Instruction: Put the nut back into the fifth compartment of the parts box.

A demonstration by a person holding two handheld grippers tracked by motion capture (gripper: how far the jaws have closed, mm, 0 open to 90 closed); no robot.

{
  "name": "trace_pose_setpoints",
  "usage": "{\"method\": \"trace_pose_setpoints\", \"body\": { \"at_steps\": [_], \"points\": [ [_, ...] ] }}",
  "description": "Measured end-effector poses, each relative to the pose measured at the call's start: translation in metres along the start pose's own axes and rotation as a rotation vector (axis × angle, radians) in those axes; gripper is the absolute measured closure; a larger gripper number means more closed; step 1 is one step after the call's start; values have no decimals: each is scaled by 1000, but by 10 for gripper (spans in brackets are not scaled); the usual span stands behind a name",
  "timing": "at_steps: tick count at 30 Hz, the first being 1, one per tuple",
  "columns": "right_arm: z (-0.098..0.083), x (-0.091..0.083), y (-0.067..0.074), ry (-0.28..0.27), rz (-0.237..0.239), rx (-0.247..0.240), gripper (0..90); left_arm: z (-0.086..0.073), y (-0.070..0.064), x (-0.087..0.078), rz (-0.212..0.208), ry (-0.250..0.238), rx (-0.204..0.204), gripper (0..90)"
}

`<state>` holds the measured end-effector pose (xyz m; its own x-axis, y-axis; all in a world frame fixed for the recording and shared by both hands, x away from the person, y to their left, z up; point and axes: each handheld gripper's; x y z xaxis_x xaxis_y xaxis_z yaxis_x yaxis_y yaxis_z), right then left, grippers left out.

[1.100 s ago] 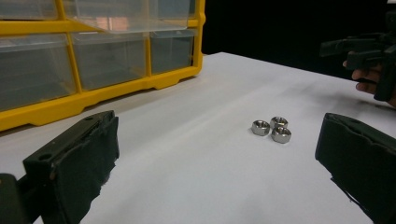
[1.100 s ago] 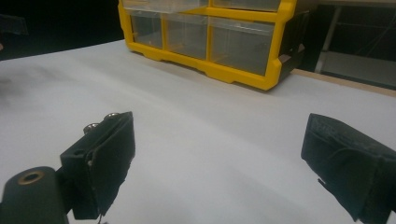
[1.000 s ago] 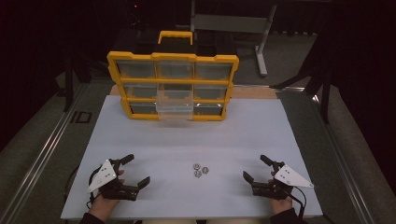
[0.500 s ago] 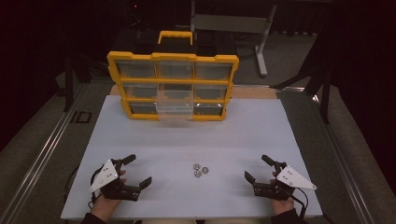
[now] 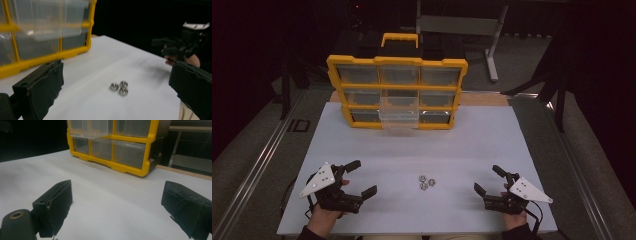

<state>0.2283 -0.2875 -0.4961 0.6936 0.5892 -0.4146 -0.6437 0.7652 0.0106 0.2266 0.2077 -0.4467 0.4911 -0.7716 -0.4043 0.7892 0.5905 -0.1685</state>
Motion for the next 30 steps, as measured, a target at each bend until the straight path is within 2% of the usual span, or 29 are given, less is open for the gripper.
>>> {"method": "trace_pose_setpoints", "body": {
  "at_steps": [2, 3, 5, 9, 13, 20, 21, 23, 26, 27, 30],
  "points": [
    [0, 0, 0, 0, 1, 0, 99, 0, 0, 0, 0, 0, 0, 0],
    [0, 0, 0, 0, 1, 0, 98, 15, -4, -3, -11, 0, 14, 0],
    [0, 1, 0, 4, 12, 0, 99, 25, -6, -3, -13, -10, 18, 0],
    [1, 2, 0, 1, 19, 4, 99, 41, -8, 0, -17, -21, 38, 0],
    [1, 3, 0, 1, 24, 2, 99, 53, -9, 8, -11, -6, 50, 0],
    [1, 3, 0, 3, 31, 3, 99, 62, -12, 25, -25, 29, 67, 0],
    [1, 3, 0, 4, 33, 6, 99, 65, -15, 33, -29, 44, 87, 0],
    [0, 3, 0, 2, 35, 6, 99, 66, -17, 41, -30, 61, 102, 0],
    [1, 4, 0, 2, 34, 4, 99, 67, -18, 49, -50, 68, 105, 0],
    [1, 4, 0, 1, 39, 2, 99, 67, -18, 57, -61, 76, 108, 1],
    [1, 4, 0, -1, 38, 1, 99, 68, -17, 67, -75, 88, 105, 11]
  ]
}}
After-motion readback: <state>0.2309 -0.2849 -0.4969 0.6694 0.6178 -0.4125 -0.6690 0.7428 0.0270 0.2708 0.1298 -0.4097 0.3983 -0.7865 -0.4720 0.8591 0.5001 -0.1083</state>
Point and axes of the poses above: each handheld gripper's, and its own axes: x roughly forward along the jaws, z roughly out of its top, y roughly to its left, and after that the axes turned 14 degrees about y, right-handed
